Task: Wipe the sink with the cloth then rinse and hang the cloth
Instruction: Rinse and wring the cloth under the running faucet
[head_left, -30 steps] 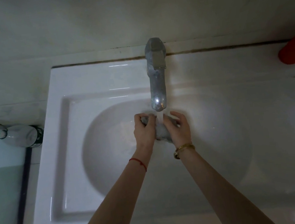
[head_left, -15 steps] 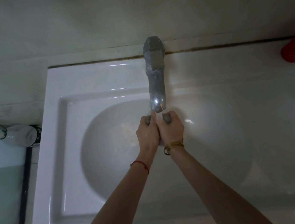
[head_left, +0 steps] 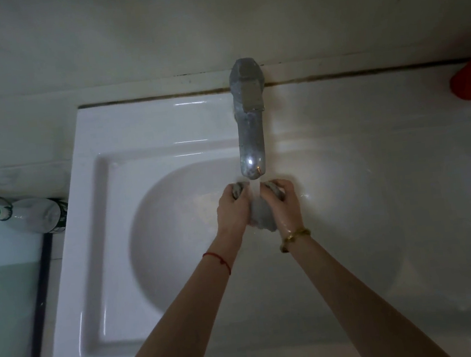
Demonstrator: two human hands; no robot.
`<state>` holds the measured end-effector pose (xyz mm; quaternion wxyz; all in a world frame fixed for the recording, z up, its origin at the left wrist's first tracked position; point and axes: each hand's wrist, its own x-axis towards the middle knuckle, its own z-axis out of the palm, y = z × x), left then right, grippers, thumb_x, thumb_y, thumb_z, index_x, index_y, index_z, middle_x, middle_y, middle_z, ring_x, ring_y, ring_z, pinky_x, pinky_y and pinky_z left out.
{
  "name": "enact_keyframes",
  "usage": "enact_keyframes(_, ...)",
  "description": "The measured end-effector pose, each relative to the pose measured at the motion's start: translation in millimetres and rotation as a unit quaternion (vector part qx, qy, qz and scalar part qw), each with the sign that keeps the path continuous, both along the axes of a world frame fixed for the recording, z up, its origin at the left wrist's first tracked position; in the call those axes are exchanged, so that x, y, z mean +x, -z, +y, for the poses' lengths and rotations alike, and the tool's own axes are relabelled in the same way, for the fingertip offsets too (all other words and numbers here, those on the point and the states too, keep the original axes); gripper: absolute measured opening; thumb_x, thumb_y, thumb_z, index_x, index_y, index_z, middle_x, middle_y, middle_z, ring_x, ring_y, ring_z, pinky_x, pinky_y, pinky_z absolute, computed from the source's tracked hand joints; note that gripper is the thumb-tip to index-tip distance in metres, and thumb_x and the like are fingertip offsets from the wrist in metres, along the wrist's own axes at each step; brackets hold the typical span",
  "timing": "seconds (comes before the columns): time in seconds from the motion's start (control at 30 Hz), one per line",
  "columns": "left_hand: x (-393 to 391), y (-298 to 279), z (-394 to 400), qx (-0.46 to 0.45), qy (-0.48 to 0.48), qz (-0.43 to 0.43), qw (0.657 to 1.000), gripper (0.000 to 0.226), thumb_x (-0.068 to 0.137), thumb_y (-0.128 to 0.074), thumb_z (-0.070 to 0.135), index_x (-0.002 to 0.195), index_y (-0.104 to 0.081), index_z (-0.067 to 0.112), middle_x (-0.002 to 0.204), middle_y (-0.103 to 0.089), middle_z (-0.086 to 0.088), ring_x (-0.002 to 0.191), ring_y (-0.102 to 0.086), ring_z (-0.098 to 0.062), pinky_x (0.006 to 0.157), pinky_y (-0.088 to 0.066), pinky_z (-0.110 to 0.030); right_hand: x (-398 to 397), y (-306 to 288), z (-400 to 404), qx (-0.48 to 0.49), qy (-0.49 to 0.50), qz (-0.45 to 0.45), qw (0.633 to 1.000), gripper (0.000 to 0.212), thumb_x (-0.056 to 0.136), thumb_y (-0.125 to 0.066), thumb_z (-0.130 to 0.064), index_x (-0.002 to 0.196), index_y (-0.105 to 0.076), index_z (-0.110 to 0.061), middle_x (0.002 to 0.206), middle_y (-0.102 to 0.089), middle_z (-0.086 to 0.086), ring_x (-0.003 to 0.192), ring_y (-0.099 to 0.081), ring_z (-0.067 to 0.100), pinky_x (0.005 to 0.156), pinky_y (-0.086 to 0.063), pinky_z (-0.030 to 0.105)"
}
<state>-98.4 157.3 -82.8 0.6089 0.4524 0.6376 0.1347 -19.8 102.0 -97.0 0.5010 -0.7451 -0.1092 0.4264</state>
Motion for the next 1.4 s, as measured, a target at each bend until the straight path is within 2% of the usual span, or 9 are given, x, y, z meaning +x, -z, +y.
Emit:
enact_keyframes(0.07,-5,-3,-3,0.024,-0.007,-0.038,0.999,0.007,0.093,-0.052,0.014,0.091,-0.053,0.02,0.09,-0.06,-0.009,0.084,-0.06,-0.028,0.077,-0.055,-0.046,5,-4,-3,-0.062,0.002,0.087,0.994,0.033,0.084,-0.068,-0.043,0.104,-0.06,-0.017,0.093,-0.065,-0.005,0.089,-0.063,0.015,0.074,-0.051,0.028)
enact_keyframes(0.23,-7,-3,-8,0.056,0.069,-0.052,0.995,0.02,0.09,-0.053,0.015,0.107,-0.058,0.005,0.1,-0.066,-0.022,0.087,-0.065,-0.033,0.082,-0.056,-0.052,3,-5,-9,-0.054,0.031,0.262,0.963,0.053,0.068,-0.072,-0.065,0.103,-0.069,-0.026,0.104,-0.071,0.006,0.092,-0.071,0.028,0.078,-0.057,0.055)
enact_keyframes(0.4,0,3,-8,0.173,0.168,0.067,0.968,0.022,0.098,-0.049,0.023,0.101,-0.054,0.002,0.093,-0.06,-0.017,0.076,-0.06,-0.028,0.069,-0.053,-0.043,-3,-3,3,-0.018,0.059,0.084,0.995,0.036,0.08,-0.069,-0.038,0.114,-0.062,-0.028,0.114,-0.064,0.002,0.1,-0.063,0.021,0.085,-0.056,0.043)
enact_keyframes(0.53,6,7,-11,0.188,0.085,0.076,0.976,0.018,0.098,-0.051,0.029,0.088,-0.046,0.014,0.085,-0.051,-0.003,0.068,-0.048,-0.013,0.062,-0.041,-0.029,-14,-6,7,-0.02,0.051,-0.046,0.997,0.006,0.087,-0.061,-0.025,0.081,-0.06,-0.026,0.079,-0.061,-0.007,0.073,-0.057,0.01,0.063,-0.045,0.012)
enact_keyframes(0.77,13,2,-7,0.113,-0.032,0.042,0.992,0.035,0.099,-0.05,0.032,0.075,-0.054,0.007,0.069,-0.057,-0.002,0.063,-0.053,-0.014,0.062,-0.049,-0.034,-21,-5,21,-0.081,0.09,0.009,0.993,0.029,0.08,-0.063,-0.038,0.058,-0.053,-0.021,0.063,-0.058,-0.004,0.061,-0.055,0.013,0.058,-0.041,0.024)
enact_keyframes(0.87,12,1,-6,0.118,-0.025,0.041,0.992,0.035,0.097,-0.05,0.019,0.064,-0.043,0.009,0.061,-0.046,-0.003,0.056,-0.043,-0.013,0.055,-0.041,-0.028,-22,-4,21,-0.036,0.101,-0.002,0.994,0.043,0.082,-0.059,-0.018,0.045,-0.04,-0.023,0.047,-0.044,-0.013,0.051,-0.043,0.007,0.055,-0.035,0.024)
enact_keyframes(1.03,11,1,-1,0.064,-0.004,0.062,0.996,0.038,0.091,-0.056,0.012,0.056,-0.043,0.01,0.053,-0.045,0.0,0.05,-0.043,-0.013,0.039,-0.037,-0.017,-23,2,16,0.05,0.094,-0.056,0.993,0.052,0.083,-0.048,0.006,0.049,-0.023,-0.024,0.039,-0.027,-0.015,0.043,-0.026,0.002,0.046,-0.026,0.019)
enact_keyframes(1.27,4,2,-1,-0.069,0.009,0.037,0.997,0.019,0.092,-0.058,0.021,0.075,-0.061,0.012,0.085,-0.067,-0.013,0.085,-0.066,-0.032,0.079,-0.059,-0.043,-16,8,-8,0.069,0.003,-0.108,0.992,0.03,0.095,-0.057,-0.024,0.068,-0.046,-0.015,0.062,-0.05,-0.005,0.056,-0.047,0.0,0.056,-0.043,0.018)
enact_keyframes(1.4,-6,3,-7,-0.016,-0.02,-0.019,0.999,0.01,0.09,-0.06,0.025,0.095,-0.063,0.017,0.103,-0.069,-0.014,0.098,-0.067,-0.036,0.086,-0.058,-0.053,-4,10,-7,0.06,0.062,0.094,0.992,0.021,0.09,-0.062,-0.04,0.094,-0.061,-0.02,0.092,-0.068,-0.002,0.089,-0.064,0.015,0.084,-0.053,0.037)
